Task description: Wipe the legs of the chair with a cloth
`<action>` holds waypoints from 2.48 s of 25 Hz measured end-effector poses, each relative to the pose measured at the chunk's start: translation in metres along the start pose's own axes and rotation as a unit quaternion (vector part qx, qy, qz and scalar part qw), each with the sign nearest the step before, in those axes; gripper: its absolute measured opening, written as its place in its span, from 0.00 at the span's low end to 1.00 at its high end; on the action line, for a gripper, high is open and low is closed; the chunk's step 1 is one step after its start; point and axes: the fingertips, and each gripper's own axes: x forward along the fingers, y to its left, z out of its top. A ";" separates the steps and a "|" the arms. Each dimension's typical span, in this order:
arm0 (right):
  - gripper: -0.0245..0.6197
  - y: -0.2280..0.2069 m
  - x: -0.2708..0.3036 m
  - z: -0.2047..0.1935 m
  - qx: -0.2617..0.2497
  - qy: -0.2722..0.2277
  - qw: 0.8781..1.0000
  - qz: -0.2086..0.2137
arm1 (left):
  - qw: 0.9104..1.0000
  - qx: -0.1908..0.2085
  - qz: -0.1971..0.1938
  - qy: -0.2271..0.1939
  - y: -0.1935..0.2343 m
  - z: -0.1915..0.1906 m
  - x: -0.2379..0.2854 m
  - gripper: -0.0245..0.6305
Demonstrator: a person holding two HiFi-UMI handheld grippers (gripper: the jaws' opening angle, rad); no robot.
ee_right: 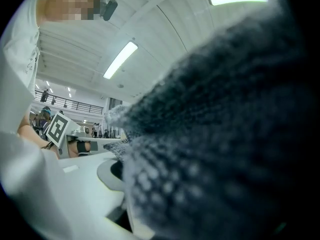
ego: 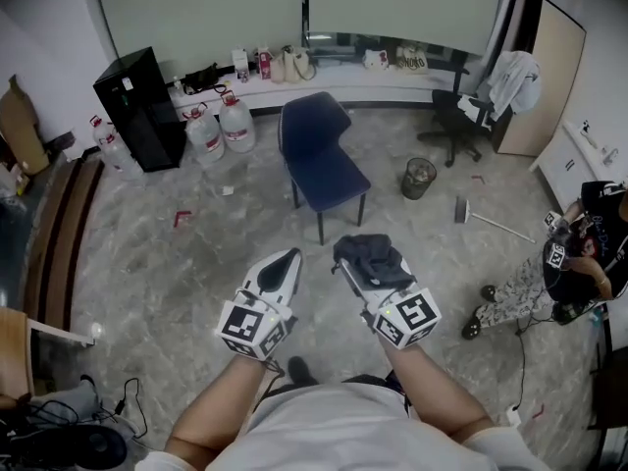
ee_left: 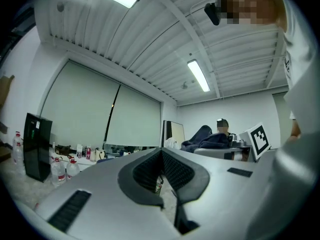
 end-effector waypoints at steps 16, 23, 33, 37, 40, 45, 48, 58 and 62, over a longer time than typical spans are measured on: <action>0.35 -0.232 0.198 -0.098 0.010 0.025 1.000 0.014 | 0.999 0.020 -0.022 -0.027 0.169 -0.073 0.263 0.05; 0.35 -0.305 0.269 -0.211 0.007 0.052 0.998 0.021 | 1.000 0.011 -0.012 -0.010 0.257 -0.185 0.344 0.05; 0.35 -0.380 0.337 -0.482 -0.001 0.059 0.998 0.025 | 0.999 0.016 -0.028 -0.013 0.364 -0.424 0.434 0.05; 0.35 -0.404 0.351 -0.600 -0.016 0.068 0.997 0.029 | 0.999 0.017 -0.045 -0.014 0.386 -0.521 0.461 0.05; 0.35 -0.420 0.357 -0.690 -0.017 0.097 0.995 0.032 | 0.998 0.019 -0.066 -0.002 0.398 -0.589 0.480 0.05; 0.35 -0.447 0.369 -0.833 0.007 0.170 0.985 0.027 | 0.996 0.000 -0.077 0.038 0.431 -0.687 0.493 0.05; 0.35 -0.467 0.381 -0.899 0.015 0.203 0.979 0.023 | 0.995 -0.005 -0.078 0.064 0.444 -0.733 0.503 0.05; 0.35 -0.468 0.425 -0.906 -0.030 0.186 0.981 0.042 | 0.989 0.005 -0.094 0.111 0.444 -0.795 0.518 0.05; 0.35 -0.472 0.429 -0.897 -0.027 0.164 0.985 0.036 | 0.990 0.007 -0.091 0.107 0.441 -0.795 0.523 0.05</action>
